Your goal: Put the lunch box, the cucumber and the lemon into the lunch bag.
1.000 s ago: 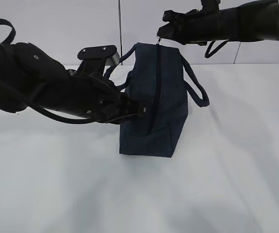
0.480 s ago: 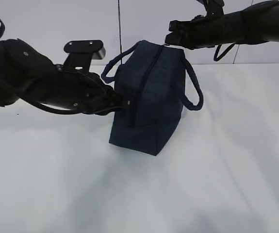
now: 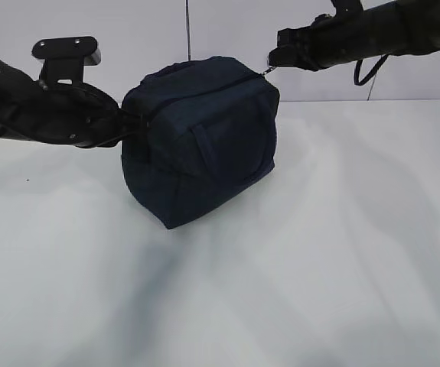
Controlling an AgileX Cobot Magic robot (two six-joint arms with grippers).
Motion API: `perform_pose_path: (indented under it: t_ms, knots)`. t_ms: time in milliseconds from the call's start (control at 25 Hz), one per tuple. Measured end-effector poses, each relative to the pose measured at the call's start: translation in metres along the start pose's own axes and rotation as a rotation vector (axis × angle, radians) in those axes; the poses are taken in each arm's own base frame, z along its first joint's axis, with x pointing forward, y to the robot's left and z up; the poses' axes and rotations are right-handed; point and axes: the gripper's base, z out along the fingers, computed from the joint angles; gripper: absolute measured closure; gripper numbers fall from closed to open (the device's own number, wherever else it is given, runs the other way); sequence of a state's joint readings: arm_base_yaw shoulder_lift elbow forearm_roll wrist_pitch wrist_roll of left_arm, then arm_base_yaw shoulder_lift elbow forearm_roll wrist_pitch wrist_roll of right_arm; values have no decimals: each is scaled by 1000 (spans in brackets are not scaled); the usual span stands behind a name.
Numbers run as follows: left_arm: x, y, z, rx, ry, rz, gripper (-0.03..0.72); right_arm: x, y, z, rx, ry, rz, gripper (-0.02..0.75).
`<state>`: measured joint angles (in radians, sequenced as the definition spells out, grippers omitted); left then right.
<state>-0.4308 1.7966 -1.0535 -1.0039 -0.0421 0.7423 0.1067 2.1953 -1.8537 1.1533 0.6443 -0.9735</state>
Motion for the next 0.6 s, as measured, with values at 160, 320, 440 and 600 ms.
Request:
perform_pose_path:
  t_ms: [160, 320, 440, 600]
  knots:
    - [-1, 1, 0, -14, -16, 0, 698, -3, 1, -10, -2, 41, 70, 737]
    - [-1, 2, 1, -18, -18, 1, 698, -1, -1, -10, 10, 53, 166, 737]
    - [1, 2, 3, -22, -12, 1, 698, 0, -2, -8, 11, 57, 197, 737]
    - [0, 2, 3, -23, -14, 1, 698, 6, -11, 0, 30, 59, 257, 737]
